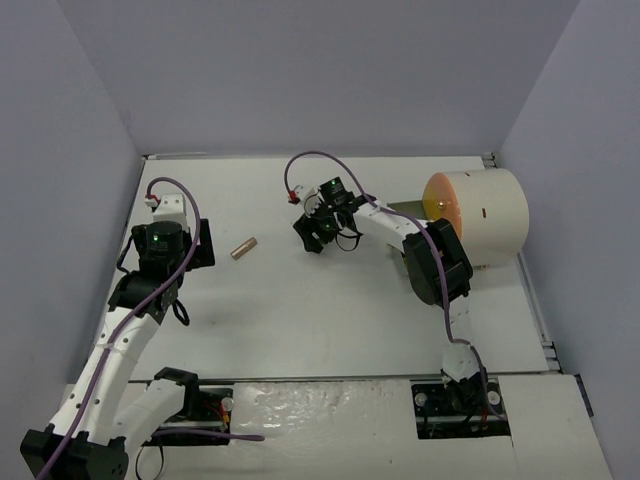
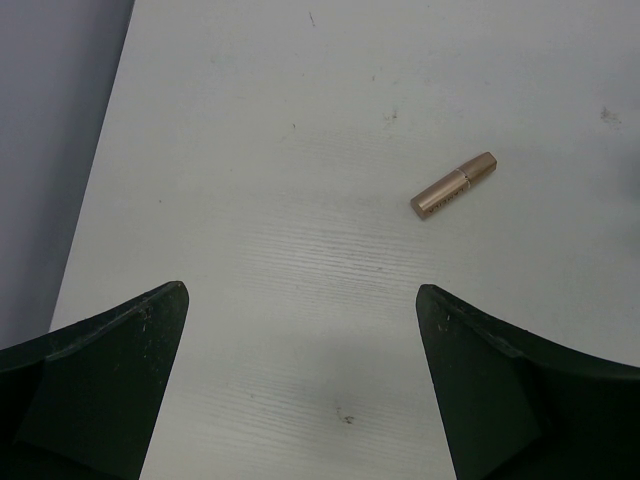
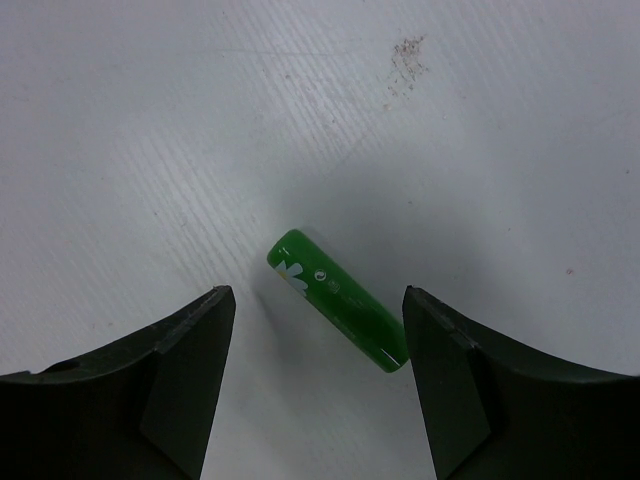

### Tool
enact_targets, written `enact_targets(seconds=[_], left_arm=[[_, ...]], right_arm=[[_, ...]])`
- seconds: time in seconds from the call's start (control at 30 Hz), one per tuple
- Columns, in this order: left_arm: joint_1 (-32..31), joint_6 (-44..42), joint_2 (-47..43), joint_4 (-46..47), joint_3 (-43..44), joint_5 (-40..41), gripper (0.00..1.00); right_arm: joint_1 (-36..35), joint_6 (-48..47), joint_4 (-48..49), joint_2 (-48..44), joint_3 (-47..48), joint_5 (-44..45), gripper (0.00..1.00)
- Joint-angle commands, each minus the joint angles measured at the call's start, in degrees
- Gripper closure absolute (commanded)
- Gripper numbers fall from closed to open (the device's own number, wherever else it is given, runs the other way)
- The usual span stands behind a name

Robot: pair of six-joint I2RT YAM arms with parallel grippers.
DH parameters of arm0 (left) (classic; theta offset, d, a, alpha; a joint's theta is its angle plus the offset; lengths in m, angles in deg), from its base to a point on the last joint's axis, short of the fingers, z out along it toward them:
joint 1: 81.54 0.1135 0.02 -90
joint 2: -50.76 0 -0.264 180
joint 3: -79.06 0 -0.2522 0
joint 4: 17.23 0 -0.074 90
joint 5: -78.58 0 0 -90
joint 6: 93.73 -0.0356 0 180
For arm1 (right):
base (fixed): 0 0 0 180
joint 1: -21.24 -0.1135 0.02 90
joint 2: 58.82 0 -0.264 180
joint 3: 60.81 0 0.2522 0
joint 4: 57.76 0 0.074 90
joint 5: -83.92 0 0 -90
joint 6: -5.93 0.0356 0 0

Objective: Organize the makeup

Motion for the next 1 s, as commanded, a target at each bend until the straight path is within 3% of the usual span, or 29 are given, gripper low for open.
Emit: enact_targets(seconds=[0.0,0.23,0.4,0.57,0.77,0.97], left_arm=[[0.56,-0.17,0.15,3.28,0.76,0.13,0.03],[0.56,-0.1,0.13,3.28,0.76,0.05,0.03],[0.56,-0.05,0.1,3.32,0.72,0.05,0.03],[0.56,0.06,0.06,3.28,0.59,0.05,0.03],[0.56,0.21,0.15,3.28,0.59,-0.21,0.03],[0.56,0.27,0.41,3.19,0.59,-0.49,0.03]], right_arm=[[0.0,-1.35,0.21,-0.1,1.74,0.88,0.36],[-1.67,-0.46,0.25,-1.75,-2.1,3.79,0.55],[-4.2,0.78,1.52,-4.17,-5.15,9.75,0.81],[-4.47,4.11,4.86,-9.62,-10.16,13.92,0.98],[-3.0,9.35,6.24,-23.07,-18.61,25.29,1.0],[4.15,16.41,5.66,-36.26,-27.85,34.58,1.0]])
